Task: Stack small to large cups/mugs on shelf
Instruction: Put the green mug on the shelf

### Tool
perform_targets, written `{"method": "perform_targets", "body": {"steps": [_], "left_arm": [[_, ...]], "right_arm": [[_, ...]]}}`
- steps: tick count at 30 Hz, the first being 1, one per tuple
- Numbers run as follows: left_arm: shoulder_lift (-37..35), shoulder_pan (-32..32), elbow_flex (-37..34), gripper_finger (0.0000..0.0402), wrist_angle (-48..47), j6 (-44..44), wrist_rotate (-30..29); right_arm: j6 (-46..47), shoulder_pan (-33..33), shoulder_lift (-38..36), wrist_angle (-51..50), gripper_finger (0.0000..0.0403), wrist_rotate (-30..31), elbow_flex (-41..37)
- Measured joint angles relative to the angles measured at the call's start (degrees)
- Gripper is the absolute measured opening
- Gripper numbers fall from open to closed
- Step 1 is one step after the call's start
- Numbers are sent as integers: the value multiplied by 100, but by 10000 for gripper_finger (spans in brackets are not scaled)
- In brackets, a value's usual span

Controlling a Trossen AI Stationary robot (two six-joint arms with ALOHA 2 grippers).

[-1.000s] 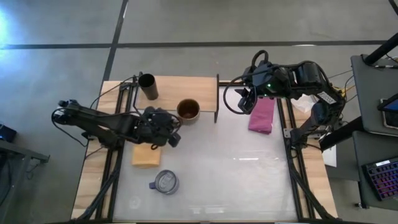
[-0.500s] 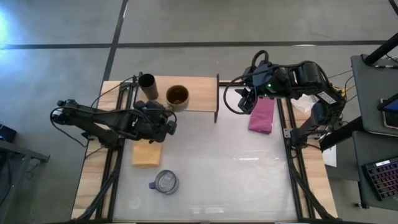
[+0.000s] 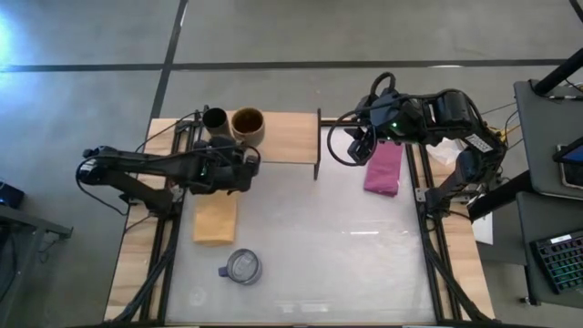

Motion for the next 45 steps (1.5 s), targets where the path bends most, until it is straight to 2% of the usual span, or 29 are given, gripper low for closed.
{"method": "perform_targets", "body": {"steps": [16,36,42,45], "left_arm": [[1026,87,56,35,665,-63,-160],[1103,120,79,35,481,-315,-251],[1089,120,74,80,463,-4,-22],[1084,115,74,89,461,15,68]], "right_arm": [[-149,0,0,-11,146,133,0],[-204,0,2,-123,146,133,0],[-214,0,2,-214,146,133,0],[-243,0,9,-215,146,133,0]]}}
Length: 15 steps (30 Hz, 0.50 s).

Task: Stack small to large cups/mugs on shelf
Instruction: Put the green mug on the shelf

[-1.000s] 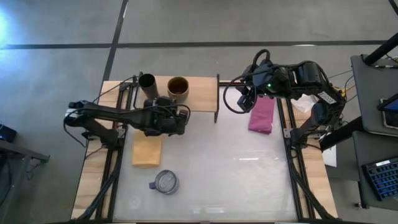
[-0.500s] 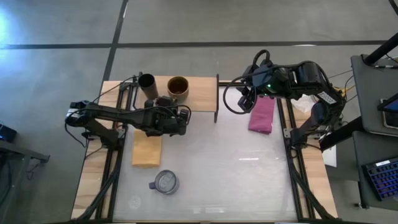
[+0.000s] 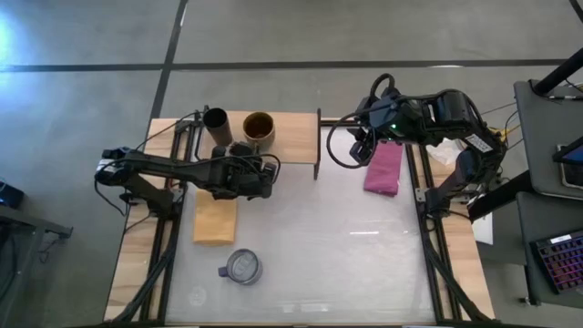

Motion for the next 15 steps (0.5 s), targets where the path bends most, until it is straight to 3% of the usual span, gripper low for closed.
{"method": "perform_targets", "body": {"steps": [8,11,15], "left_arm": [[-18,-11,0,94,5,7,48],[-31,-34,0,95,15,59,162],[-35,-99,41,95,-5,406,307]], "right_arm": [[-67,-176,182,122,145,-178,-119],[-158,-473,267,337,137,-887,-259],[-309,-1001,319,979,97,-1883,-665]]}}
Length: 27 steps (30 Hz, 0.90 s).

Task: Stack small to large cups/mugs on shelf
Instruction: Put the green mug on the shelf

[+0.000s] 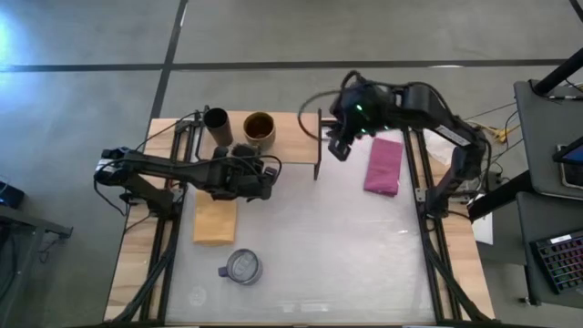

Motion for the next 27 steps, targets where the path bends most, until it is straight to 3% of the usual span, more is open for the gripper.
{"method": "perform_targets", "body": {"steps": [5,10,15,19,27], "left_arm": [[-97,-154,22,96,0,41,28],[-362,-321,15,96,-38,43,26],[-717,-498,11,96,-208,50,31],[-1107,-786,3,96,-169,289,204],[-1770,-1214,-8,96,-111,323,485]], "right_arm": [[-52,-798,1,785,20,-1029,-545],[61,-1388,-4,1422,10,-2093,-1179],[289,-1516,-4,2182,9,-2341,-1925],[673,-1524,131,3275,9,-3084,-2437],[877,-1623,810,3972,9,-3120,-2398]]}}
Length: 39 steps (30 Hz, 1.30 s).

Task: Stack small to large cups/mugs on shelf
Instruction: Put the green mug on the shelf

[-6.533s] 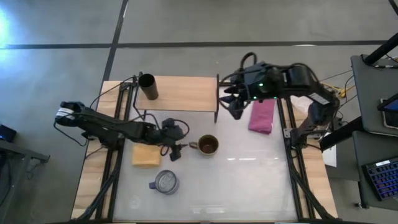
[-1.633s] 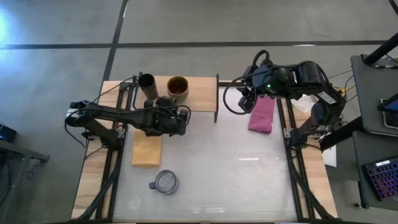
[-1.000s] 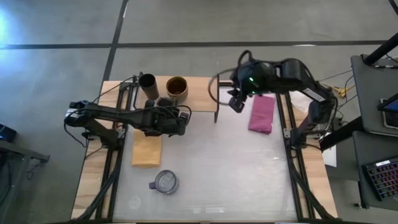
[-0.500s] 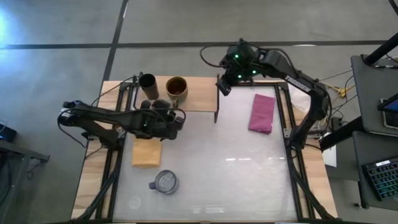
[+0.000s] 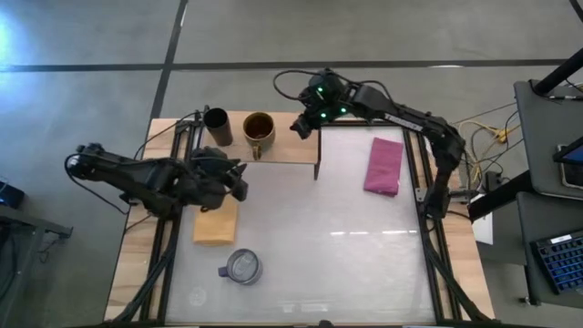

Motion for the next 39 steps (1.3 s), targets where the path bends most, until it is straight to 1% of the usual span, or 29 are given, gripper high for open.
{"method": "perform_targets", "body": {"steps": [5,9,16,21,27,30,37,39], "left_arm": [[-196,-110,-13,96,0,3,257],[-278,-212,-24,96,1,-31,354],[-410,-280,-37,96,-11,-31,418],[-584,-280,-110,96,-188,-29,424],[-733,-278,-132,96,-205,2,412],[-737,-278,-154,96,-208,17,411],[-643,-278,-197,96,-225,17,425],[-623,-279,-221,96,-296,10,593]], "right_arm": [[-72,16,617,7,9,-15,615],[-143,61,1055,-203,9,-124,1190],[-326,173,1478,-741,9,-148,1868],[-404,304,1595,-989,9,-148,1981],[-440,341,1606,-880,9,73,1940],[-438,322,1606,-827,9,219,1938],[-417,301,1606,-749,8,211,1936],[-443,301,1589,-892,9,199,1936]]}}
